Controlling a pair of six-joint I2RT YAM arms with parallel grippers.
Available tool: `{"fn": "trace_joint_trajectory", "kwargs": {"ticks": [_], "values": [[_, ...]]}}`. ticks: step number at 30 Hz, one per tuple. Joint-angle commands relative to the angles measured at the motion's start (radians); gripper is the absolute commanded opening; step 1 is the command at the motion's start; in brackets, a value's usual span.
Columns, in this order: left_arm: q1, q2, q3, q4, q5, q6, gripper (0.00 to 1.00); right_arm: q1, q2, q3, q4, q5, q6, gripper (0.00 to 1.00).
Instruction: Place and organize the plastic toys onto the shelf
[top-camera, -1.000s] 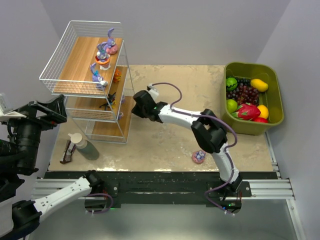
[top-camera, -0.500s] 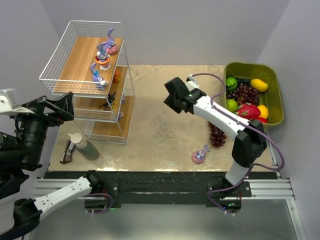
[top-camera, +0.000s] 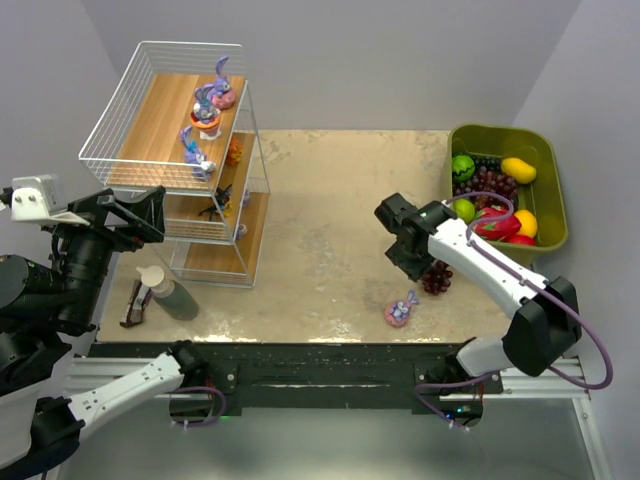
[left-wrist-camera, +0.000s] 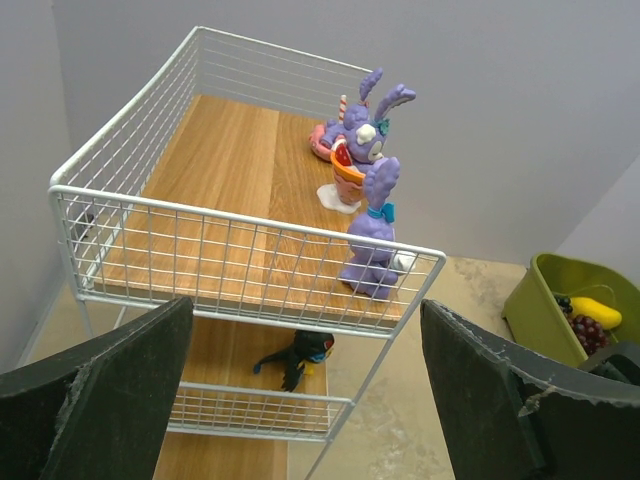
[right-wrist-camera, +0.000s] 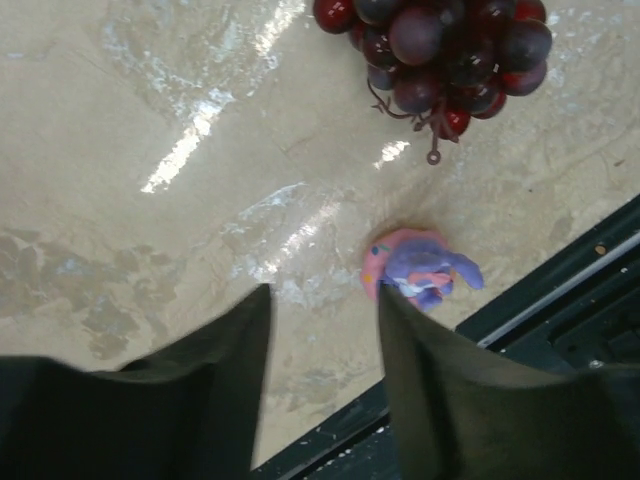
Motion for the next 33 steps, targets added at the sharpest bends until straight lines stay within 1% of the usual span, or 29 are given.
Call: {"fn": "trace_joint_trajectory", "kwargs": {"ticks": [1,2,6,7,12,15,19,23,25,29,30,32,33], "values": [[-0.005,0.01,-0.004,0.042,0.022,0.014,1.0,0.004,-0.021,-0.022,-0.09,0.012,0.058,0.59],[-0.005,0.01,-0.006,0.044,0.024,0.017,0.99,0.003,-0.025,-0.03,-0.093,0.007,0.055,0.68],[-0.005,0.009,-0.01,0.044,0.028,0.021,1.0,0.003,-0.051,-0.07,-0.087,-0.032,0.043,0.8],[-0.005,0.009,-0.012,0.044,0.028,0.023,0.99,0.004,-0.063,-0.093,-0.085,-0.039,0.044,0.82],[-0.005,0.007,-0.021,0.052,0.028,0.03,1.0,0.006,-0.079,-0.188,-0.01,-0.106,0.02,0.83],[-0.005,0.01,-0.021,0.055,0.03,0.034,0.99,0.006,-0.065,-0.266,0.078,-0.146,0.012,0.83],[-0.005,0.018,-0.014,0.052,0.031,0.04,1.0,0.008,-0.051,-0.373,0.258,-0.166,-0.023,0.8],[-0.005,0.032,0.002,0.044,0.034,0.04,0.99,0.014,-0.019,-0.387,0.376,-0.149,-0.104,0.78],[-0.005,0.033,0.003,0.045,0.034,0.038,1.0,0.015,0.002,-0.384,0.428,-0.148,-0.132,0.76],[-0.005,0.033,0.006,0.042,0.033,0.034,1.0,0.024,0.028,-0.386,0.528,-0.172,-0.216,0.6],[-0.005,0.033,0.008,0.042,0.031,0.032,0.99,0.027,0.03,-0.386,0.571,-0.178,-0.232,0.48],[-0.005,0.03,0.012,0.039,0.027,0.026,1.0,0.037,0.048,-0.375,0.615,-0.195,-0.293,0.38],[-0.005,0.029,0.014,0.039,0.025,0.024,1.0,0.041,0.059,-0.368,0.652,-0.201,-0.316,0.3]]}}
